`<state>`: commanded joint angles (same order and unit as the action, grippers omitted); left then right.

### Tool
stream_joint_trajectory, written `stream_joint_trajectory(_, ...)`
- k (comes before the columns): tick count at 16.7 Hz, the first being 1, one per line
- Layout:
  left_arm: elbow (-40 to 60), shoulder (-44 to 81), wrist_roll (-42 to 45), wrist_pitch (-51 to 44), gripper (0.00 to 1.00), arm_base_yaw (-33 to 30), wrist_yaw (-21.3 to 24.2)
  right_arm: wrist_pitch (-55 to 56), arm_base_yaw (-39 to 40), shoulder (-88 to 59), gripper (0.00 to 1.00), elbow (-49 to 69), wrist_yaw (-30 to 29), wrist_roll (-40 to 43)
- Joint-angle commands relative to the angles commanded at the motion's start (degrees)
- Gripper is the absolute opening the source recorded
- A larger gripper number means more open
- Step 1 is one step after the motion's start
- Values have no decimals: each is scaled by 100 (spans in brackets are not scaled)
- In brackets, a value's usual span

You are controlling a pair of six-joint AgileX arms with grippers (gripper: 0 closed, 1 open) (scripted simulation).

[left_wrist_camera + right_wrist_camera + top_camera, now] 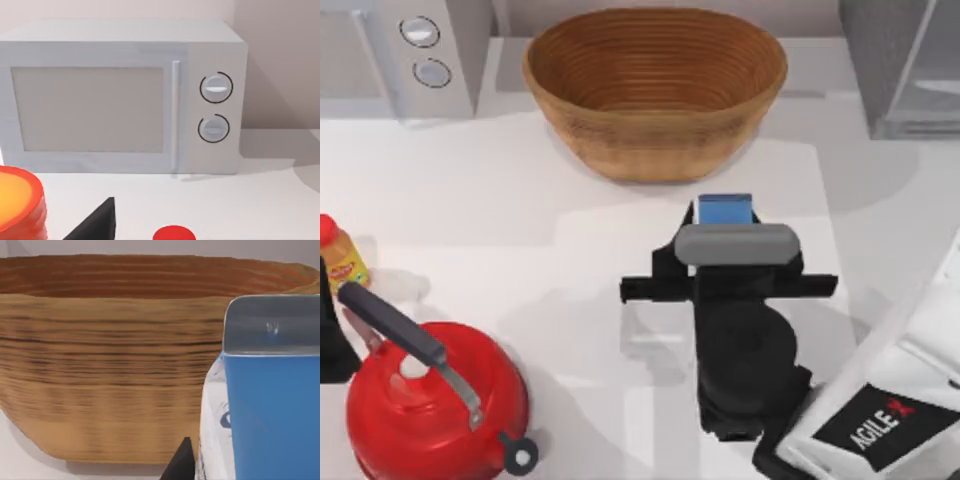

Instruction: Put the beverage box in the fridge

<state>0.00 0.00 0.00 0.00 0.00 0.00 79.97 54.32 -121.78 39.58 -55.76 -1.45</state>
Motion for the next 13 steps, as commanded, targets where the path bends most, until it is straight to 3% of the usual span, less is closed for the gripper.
stream_joint_trajectory(9, 0, 0, 0, 0, 100, 0, 0, -1386, 27, 1499, 0, -175, -3, -19)
stream_joint_trajectory(13, 0, 0, 0, 0, 100, 0, 0, -1470, 27, 1576, 0, -191, -15, -14)
